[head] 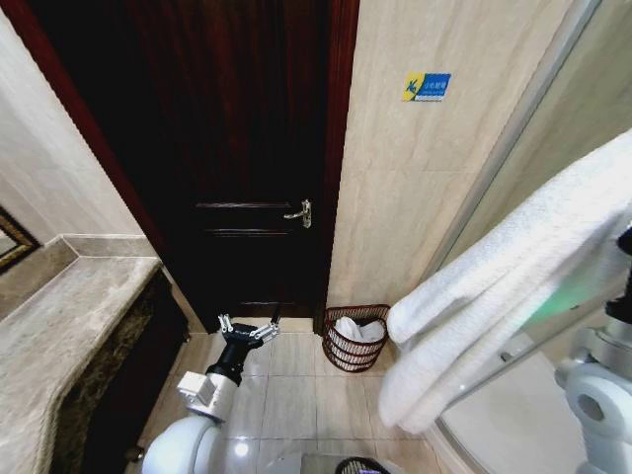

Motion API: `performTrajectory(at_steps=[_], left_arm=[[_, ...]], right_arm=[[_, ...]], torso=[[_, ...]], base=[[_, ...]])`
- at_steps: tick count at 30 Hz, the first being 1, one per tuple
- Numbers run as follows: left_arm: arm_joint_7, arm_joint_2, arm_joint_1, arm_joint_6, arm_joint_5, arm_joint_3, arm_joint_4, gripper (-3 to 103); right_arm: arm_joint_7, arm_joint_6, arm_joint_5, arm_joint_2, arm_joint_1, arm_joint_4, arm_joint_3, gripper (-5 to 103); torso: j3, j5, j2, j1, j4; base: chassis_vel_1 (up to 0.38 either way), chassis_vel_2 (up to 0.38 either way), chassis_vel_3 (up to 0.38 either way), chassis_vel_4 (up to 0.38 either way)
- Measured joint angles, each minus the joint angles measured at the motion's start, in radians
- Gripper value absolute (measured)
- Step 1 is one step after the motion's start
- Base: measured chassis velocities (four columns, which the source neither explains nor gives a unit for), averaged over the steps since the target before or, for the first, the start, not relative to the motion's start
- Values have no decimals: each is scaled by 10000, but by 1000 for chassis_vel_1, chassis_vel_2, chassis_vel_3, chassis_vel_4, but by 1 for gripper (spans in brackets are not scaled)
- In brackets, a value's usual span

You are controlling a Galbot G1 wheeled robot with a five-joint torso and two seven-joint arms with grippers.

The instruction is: Discard the used towel into the hamper.

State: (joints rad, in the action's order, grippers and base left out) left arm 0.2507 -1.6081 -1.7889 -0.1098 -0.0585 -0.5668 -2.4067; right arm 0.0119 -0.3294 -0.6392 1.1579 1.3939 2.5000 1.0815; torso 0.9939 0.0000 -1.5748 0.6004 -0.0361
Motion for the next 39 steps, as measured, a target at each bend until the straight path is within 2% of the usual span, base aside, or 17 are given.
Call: performTrajectory(at_steps=[39], left_arm=[[0, 0, 0, 0, 0, 1, 0, 100]], right_arm=[[-98, 6, 65, 66, 13, -1, -106, 5]], torso=[[-5, 2, 10, -4, 0]], base=[[16, 17, -15, -15]])
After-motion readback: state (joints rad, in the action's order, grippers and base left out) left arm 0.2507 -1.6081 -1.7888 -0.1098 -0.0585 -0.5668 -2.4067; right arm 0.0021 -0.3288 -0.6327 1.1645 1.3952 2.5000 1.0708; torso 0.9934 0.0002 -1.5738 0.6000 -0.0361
